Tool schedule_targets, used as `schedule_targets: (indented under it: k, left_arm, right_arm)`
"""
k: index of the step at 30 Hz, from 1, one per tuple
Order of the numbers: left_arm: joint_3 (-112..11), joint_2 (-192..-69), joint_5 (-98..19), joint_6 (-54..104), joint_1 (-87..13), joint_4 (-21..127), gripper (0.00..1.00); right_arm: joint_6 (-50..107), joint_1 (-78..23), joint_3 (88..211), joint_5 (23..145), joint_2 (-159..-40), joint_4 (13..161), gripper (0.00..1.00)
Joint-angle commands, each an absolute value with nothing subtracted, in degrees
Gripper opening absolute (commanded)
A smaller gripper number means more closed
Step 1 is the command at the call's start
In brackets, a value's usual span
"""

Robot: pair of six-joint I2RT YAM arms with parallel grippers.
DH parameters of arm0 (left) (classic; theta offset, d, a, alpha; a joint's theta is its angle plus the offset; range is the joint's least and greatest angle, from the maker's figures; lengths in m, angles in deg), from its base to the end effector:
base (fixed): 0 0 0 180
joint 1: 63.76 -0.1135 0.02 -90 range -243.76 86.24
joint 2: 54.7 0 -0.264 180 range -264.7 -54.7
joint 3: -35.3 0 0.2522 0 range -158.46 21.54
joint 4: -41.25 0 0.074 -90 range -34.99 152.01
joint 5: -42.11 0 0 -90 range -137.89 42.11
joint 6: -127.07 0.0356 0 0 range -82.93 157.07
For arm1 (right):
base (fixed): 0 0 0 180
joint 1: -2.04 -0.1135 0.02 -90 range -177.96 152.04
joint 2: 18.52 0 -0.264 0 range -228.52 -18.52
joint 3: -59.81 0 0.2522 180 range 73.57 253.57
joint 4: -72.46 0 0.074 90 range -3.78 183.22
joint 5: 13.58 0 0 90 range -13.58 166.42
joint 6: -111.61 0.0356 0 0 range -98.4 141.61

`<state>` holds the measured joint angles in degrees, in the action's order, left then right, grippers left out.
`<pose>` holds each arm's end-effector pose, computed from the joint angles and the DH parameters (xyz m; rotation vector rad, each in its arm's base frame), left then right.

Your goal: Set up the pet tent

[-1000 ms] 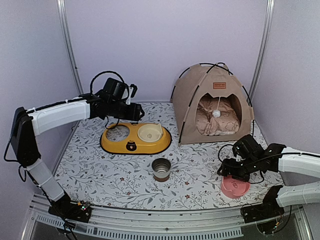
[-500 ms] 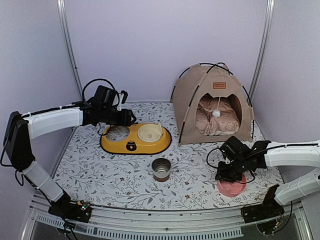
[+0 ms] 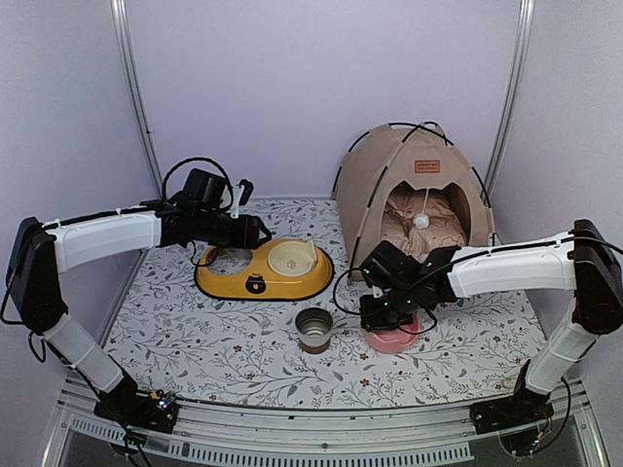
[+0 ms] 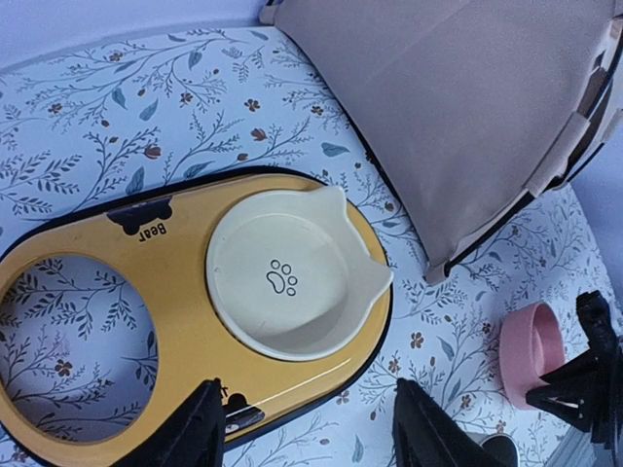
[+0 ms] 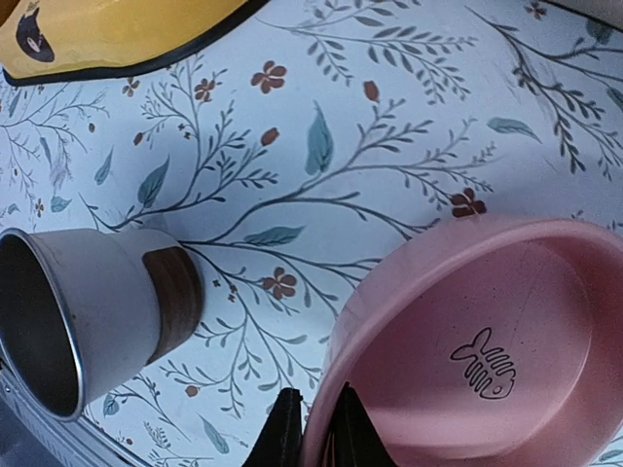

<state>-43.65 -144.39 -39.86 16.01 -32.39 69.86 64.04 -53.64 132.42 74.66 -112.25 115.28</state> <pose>0.2970 -0.1869 0.2612 0.2865 2.3138 -0.6338 0.1816 0.2641 0.1876 -0.3114 2.7672 0.4587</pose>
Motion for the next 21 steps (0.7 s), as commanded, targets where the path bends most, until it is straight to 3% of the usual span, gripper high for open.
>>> schedule_targets:
  k: [1,13,16,21]
  left_arm:
    - [-45.78,-146.47,-36.58,16.63,-30.56,70.40,0.60]
    - [-55.38,-154.86,-37.01,17.78,-21.97,75.67,0.61]
    - [-58.93,-157.86,-38.46,18.11,-18.55,77.56,0.60]
    - [-65.62,-164.02,-40.51,19.09,-13.91,81.30,0.58]
  right_arm:
    - [60.26,-55.16,136.31,76.91,-116.24,111.27,0.13]
    - [58.70,-54.69,136.00,71.31,-105.34,114.41,0.67]
    - [58.69,-52.97,134.25,68.35,-100.66,116.01,0.75]
    - [58.89,-47.99,130.47,64.45,-91.96,116.98,0.80]
